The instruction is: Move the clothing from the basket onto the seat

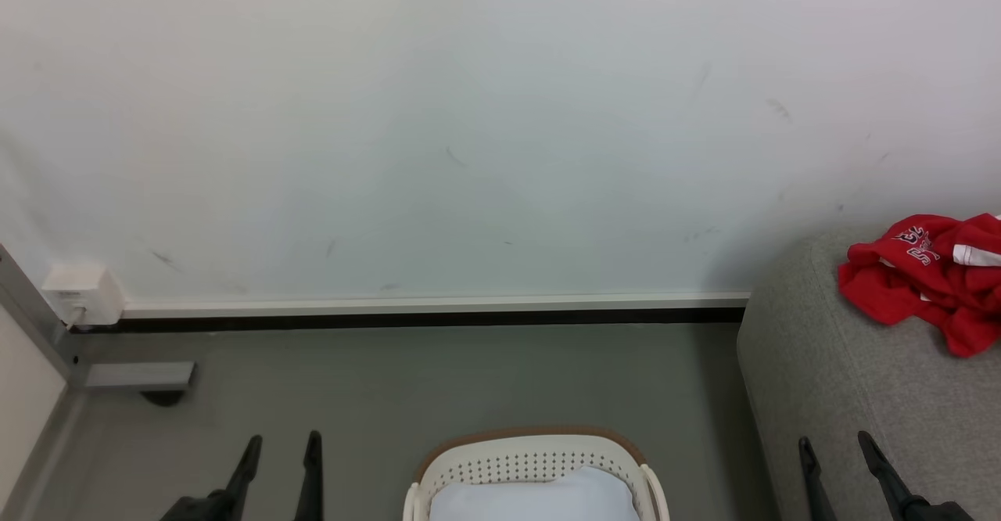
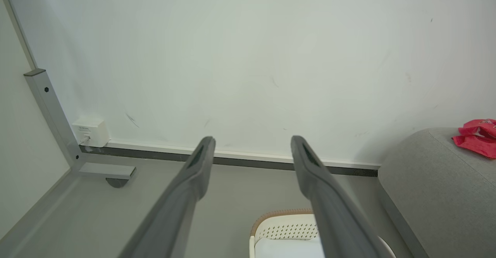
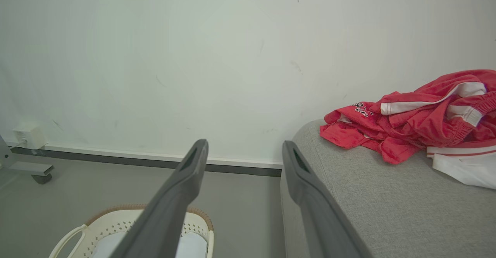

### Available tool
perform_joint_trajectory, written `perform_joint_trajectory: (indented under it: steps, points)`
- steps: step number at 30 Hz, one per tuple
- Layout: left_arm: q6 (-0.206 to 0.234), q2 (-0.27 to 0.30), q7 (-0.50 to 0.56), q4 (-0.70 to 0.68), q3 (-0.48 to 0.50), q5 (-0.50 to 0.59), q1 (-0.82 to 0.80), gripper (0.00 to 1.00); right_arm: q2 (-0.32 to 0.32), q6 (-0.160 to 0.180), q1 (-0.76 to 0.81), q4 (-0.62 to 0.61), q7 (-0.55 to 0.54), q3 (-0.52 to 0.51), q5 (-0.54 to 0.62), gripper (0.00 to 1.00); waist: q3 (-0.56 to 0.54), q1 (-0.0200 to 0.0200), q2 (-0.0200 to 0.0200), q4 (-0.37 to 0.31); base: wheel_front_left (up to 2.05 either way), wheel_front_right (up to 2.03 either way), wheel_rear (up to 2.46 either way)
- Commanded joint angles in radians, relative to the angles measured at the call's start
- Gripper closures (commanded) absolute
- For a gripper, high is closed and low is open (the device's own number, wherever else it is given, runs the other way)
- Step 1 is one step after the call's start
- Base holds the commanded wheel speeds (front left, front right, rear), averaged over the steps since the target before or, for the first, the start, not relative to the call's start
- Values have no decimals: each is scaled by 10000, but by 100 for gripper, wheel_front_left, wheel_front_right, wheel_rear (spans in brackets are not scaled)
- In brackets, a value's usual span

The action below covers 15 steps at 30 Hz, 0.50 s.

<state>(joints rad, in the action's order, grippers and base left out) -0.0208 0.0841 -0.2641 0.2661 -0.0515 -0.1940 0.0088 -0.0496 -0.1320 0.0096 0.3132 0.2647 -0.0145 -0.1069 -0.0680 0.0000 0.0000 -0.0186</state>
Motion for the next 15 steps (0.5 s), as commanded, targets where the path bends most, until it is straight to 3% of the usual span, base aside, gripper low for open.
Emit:
perform_joint_trajectory:
  steps: [1,15]
  points:
    - [-58,9,-4,38,76,142,83,0,-18,25,32,32,-6,3,-54,0,-12,0,0,-6,0,0,0]
    - [-449,-203,-4,139,439,456,4,0,-18,25,-35,0,-6,63,-117,0,3,0,0,-36,0,0,0]
